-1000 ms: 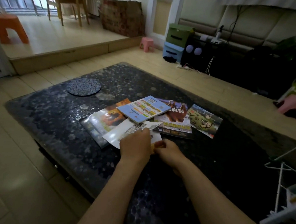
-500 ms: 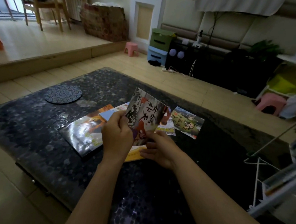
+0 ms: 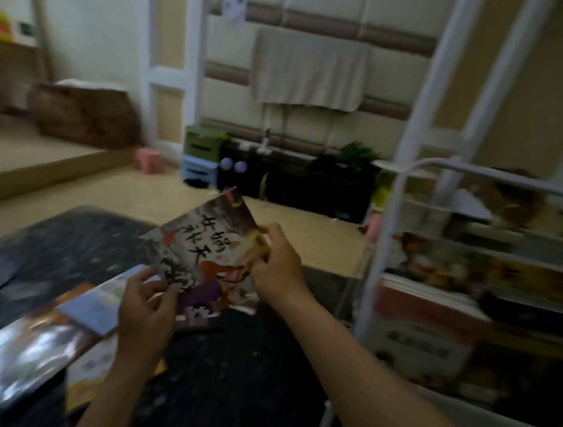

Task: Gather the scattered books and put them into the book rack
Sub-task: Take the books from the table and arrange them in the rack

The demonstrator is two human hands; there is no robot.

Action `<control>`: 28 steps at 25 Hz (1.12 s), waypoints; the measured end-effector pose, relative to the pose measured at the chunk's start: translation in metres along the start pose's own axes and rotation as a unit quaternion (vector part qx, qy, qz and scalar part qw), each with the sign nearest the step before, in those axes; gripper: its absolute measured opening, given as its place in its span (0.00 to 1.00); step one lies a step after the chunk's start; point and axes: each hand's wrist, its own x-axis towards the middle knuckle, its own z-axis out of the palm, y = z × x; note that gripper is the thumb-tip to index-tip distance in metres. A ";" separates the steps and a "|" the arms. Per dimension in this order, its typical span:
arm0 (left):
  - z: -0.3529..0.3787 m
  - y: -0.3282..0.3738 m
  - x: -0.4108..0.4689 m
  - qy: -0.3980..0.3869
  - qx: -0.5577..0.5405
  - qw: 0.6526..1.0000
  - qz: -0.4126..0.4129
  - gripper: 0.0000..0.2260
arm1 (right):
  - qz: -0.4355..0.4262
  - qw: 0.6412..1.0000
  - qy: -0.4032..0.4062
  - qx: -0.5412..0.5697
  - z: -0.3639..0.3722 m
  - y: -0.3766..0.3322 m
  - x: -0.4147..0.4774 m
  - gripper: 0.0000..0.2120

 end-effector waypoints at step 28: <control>0.277 0.197 -0.064 -0.256 0.454 0.749 0.409 0.13 | -0.124 0.897 0.114 -0.409 -0.324 0.046 -0.024 0.08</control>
